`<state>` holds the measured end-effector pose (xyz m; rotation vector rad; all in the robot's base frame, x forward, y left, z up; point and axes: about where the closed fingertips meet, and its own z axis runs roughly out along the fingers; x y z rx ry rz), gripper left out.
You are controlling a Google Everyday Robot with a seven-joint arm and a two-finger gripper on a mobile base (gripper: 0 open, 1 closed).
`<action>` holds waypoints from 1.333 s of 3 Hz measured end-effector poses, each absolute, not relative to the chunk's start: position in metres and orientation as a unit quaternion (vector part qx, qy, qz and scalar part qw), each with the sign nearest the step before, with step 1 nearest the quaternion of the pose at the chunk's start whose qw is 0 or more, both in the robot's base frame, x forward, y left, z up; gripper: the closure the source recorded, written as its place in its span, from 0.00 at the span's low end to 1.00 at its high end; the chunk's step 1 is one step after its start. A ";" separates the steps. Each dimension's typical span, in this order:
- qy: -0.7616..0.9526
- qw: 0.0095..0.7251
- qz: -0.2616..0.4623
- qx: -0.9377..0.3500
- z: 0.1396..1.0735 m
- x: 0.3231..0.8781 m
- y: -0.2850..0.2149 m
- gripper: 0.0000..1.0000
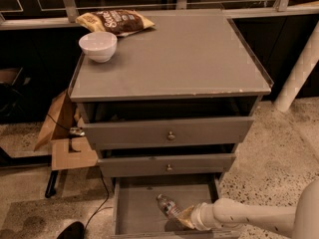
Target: Pick water bottle from bottom drawer and place on counter
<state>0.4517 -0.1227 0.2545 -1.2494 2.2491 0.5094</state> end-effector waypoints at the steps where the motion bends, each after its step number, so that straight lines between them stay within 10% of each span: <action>1: 0.825 0.267 0.187 -0.461 0.247 0.456 -0.116 1.00; 4: 0.812 0.285 0.188 -0.473 0.218 0.474 -0.095 0.44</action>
Offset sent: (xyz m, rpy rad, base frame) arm 0.0201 0.0247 -0.0278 0.0241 -0.0572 0.0254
